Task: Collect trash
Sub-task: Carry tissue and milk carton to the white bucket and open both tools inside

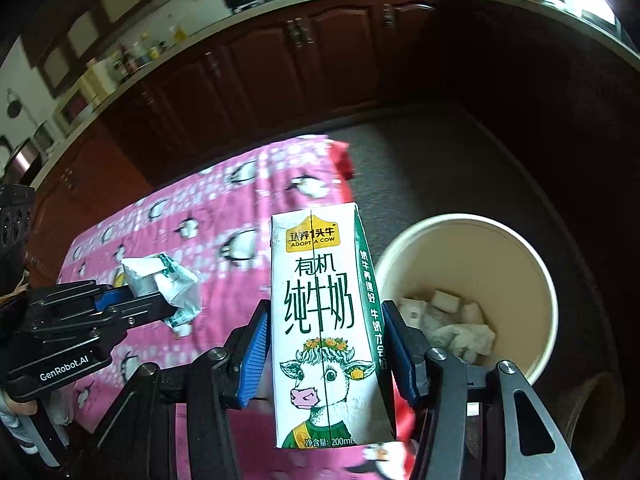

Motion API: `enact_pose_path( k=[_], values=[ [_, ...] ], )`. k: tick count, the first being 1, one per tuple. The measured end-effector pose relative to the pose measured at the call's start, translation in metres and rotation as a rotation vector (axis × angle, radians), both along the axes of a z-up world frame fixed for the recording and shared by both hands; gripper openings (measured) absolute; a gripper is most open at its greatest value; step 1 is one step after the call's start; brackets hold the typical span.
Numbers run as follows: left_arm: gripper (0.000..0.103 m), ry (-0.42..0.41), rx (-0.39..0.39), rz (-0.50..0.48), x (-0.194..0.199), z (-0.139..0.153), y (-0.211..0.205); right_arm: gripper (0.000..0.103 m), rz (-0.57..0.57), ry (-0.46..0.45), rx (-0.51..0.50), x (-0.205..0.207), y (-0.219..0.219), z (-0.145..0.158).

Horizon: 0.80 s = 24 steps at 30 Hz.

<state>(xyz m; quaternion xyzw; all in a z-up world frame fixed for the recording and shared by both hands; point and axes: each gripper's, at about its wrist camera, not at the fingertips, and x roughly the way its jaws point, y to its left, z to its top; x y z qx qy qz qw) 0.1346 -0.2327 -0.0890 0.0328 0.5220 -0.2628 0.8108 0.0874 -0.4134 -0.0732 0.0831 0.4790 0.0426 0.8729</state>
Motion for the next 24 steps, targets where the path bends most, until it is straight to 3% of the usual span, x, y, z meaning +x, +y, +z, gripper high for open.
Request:
enact_pose_path(
  k=[11,24],
  values=[
    [0.016,0.018,0.009,-0.071,0.018,-0.021,-0.079,0.051,-0.154,0.04,0.01,-0.006,-0.067,-0.022],
    [0.016,0.09,-0.007,-0.121,0.042,-0.055,-0.141,0.051,-0.288,0.136,0.017,0.002,-0.119,-0.071]
  ],
)
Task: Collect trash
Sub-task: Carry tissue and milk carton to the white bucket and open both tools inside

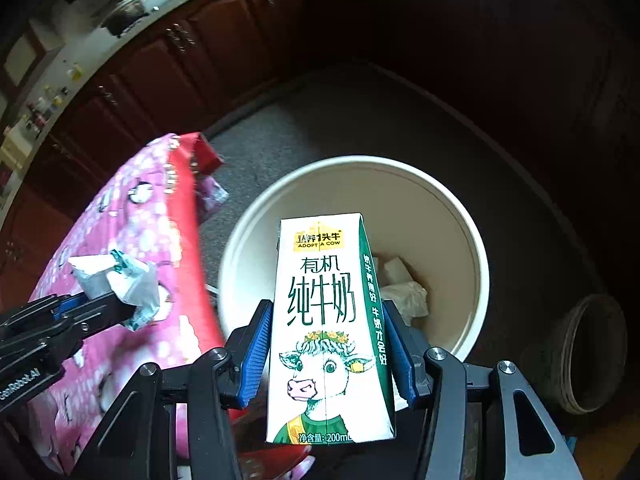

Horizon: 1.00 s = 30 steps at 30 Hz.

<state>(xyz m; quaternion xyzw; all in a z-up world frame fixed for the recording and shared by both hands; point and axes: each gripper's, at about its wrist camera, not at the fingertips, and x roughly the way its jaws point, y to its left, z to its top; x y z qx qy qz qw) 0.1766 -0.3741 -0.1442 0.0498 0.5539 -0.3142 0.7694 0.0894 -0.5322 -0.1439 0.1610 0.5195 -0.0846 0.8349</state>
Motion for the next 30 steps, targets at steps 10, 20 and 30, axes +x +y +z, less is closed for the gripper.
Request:
enact_pose_path(
  k=[10,20,30],
  values=[
    [0.048,0.056,-0.03,-0.007,0.009,-0.026,-0.03,0.051,-0.041,0.075,0.044,0.013,-0.015,-0.035],
    [0.052,0.036,-0.014,-0.003,0.004,-0.034,-0.033,0.051,-0.064,0.109,0.034,0.012,-0.02,-0.047],
    [0.052,-0.005,-0.011,0.009,0.0,-0.015,-0.018,0.052,-0.047,0.094,0.028,0.01,-0.012,-0.038]
  ],
)
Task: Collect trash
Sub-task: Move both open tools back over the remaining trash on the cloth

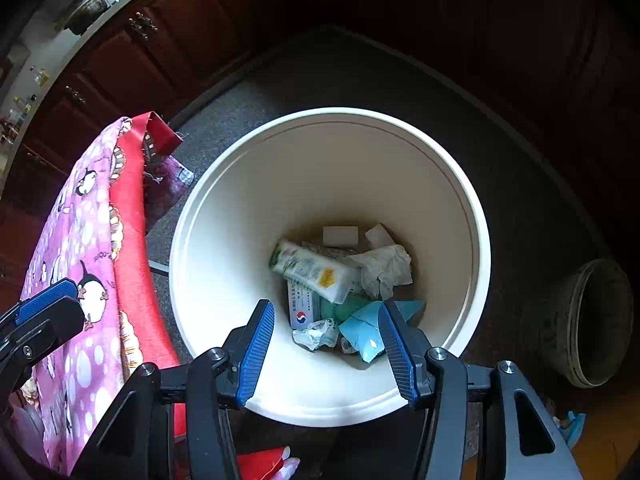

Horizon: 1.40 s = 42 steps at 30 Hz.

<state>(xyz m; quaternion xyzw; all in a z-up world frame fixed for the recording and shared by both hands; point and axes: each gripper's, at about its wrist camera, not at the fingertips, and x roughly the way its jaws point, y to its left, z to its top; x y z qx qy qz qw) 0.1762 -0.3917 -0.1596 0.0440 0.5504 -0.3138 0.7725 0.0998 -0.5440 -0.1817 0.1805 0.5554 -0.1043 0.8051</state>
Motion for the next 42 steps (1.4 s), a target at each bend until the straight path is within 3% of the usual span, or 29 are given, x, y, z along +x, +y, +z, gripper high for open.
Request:
enact_pose_path(
  k=[13,18,32,42],
  values=[
    [0.052,-0.034,-0.009,0.035,-0.011,0.023,0.033,0.053,0.031,-0.043,-0.008,-0.006,0.017,0.024],
    [0.052,-0.049,-0.012,0.049,-0.017,0.031,0.051,0.059,0.061,-0.071,-0.014,-0.008,0.029,0.04],
    [0.056,-0.068,-0.031,0.122,-0.026,0.054,0.121,0.061,0.175,-0.141,-0.034,-0.004,0.081,0.079],
    [0.058,-0.147,0.007,0.181,-0.049,0.074,0.175,0.064,0.249,-0.156,-0.036,0.001,0.118,0.09]
  ],
)
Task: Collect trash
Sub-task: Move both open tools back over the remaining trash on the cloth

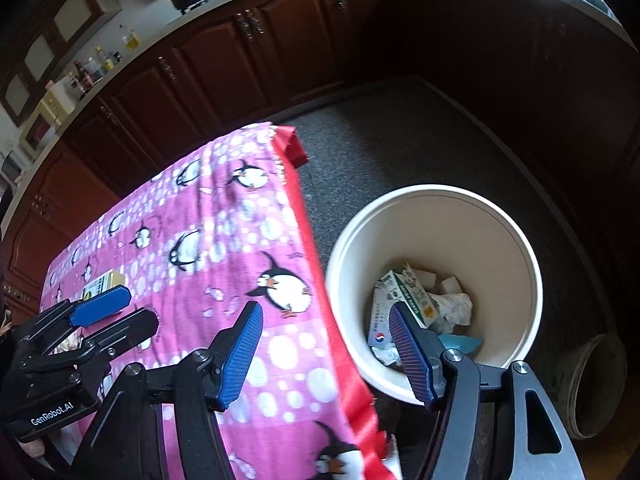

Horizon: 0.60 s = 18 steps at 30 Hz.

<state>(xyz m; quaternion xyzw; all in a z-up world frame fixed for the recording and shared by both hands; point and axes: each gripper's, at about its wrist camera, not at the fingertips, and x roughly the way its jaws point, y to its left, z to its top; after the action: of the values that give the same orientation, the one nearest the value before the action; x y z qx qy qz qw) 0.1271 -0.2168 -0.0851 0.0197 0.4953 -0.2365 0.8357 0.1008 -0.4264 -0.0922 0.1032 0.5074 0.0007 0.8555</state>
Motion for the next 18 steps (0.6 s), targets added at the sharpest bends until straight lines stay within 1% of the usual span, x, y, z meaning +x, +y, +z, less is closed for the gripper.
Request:
enact_pose_path(
  k=[5,7,13,18],
  values=[
    [0.058,-0.034,0.03,0.042,-0.006,0.004,0.013,0.064,0.034,0.0,-0.008,0.002,0.018,0.003],
    [0.058,-0.034,0.034,0.051,-0.006,-0.003,0.01,0.064,0.048,-0.001,-0.011,0.003,0.025,0.004],
    [0.058,-0.019,0.037,0.085,-0.008,-0.014,0.032,0.067,0.111,0.005,-0.011,0.01,0.052,0.004],
    [0.058,0.005,0.039,0.128,-0.007,-0.022,0.061,0.068,0.177,0.026,-0.011,0.016,0.081,-0.002]
  ],
)
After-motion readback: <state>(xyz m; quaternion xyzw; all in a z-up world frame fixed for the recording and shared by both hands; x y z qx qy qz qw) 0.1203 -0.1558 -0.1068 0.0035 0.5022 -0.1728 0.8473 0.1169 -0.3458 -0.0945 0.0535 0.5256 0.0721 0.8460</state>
